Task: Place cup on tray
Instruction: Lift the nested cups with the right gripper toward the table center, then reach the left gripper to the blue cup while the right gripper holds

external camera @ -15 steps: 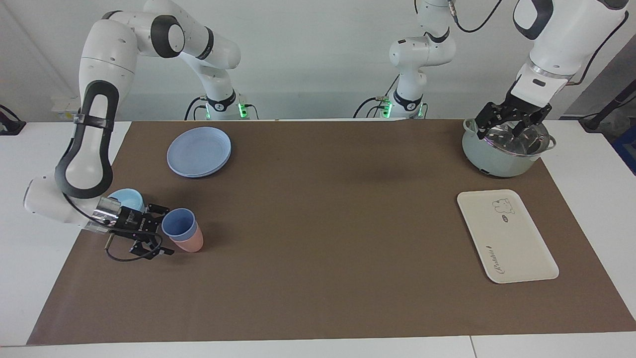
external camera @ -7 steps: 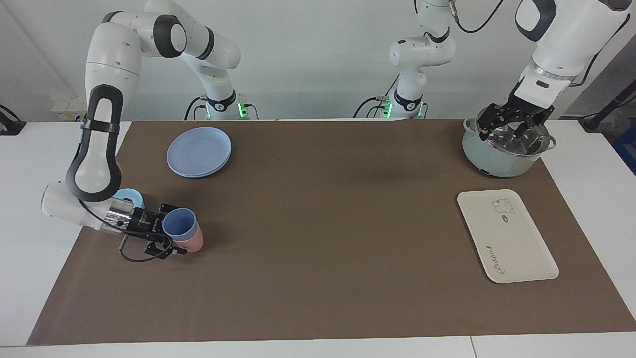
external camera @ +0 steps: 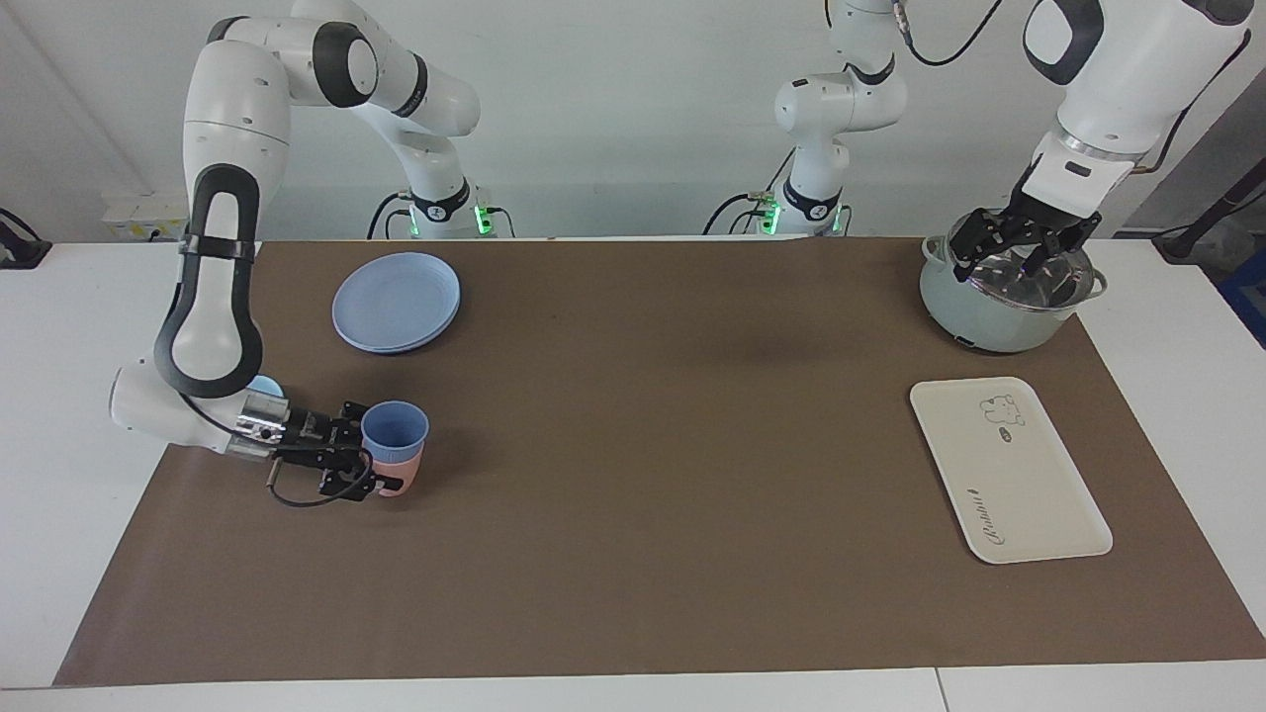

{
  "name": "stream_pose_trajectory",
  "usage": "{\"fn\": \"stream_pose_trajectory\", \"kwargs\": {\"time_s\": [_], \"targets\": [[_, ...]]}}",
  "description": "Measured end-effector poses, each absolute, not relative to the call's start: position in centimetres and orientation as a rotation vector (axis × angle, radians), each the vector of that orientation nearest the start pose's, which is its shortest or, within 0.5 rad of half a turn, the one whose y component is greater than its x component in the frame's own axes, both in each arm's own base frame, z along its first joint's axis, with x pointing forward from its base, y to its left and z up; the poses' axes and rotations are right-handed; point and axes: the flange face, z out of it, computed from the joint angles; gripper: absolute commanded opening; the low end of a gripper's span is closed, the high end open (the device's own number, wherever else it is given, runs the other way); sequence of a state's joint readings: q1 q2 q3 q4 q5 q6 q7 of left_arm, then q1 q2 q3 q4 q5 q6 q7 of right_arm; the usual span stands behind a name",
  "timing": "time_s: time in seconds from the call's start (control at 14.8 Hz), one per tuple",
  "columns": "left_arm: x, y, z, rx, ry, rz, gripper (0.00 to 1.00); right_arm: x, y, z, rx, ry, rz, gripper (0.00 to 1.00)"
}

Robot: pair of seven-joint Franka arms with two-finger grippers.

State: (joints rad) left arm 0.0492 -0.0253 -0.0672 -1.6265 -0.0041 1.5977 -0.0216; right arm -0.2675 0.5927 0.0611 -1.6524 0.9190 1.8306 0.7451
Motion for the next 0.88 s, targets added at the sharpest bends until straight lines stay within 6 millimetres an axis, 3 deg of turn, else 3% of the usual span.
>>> {"fn": "stream_pose_trajectory", "kwargs": {"time_s": [0.2, 0.4, 0.61, 0.88], "targets": [[54.8, -1.1, 61.3, -3.144, -0.006, 0.008, 1.0, 65.2, -6.3, 26.9, -1.779, 1.481, 0.759, 0.0], [54.8, -1.1, 61.1, -3.144, -0.006, 0.002, 1.0, 65.5, -4.1, 28.3, -1.801, 1.459, 0.76, 0.0], [54.8, -1.1, 61.0, -3.144, -0.006, 0.0, 1.0, 65.6, -0.5, 30.4, -1.791, 1.418, 0.775, 0.0], [54.8, -1.1, 61.1, -3.144, -0.006, -0.005, 1.0, 65.2, 5.8, 32.0, -1.789, 1.361, 0.832, 0.0]]}}
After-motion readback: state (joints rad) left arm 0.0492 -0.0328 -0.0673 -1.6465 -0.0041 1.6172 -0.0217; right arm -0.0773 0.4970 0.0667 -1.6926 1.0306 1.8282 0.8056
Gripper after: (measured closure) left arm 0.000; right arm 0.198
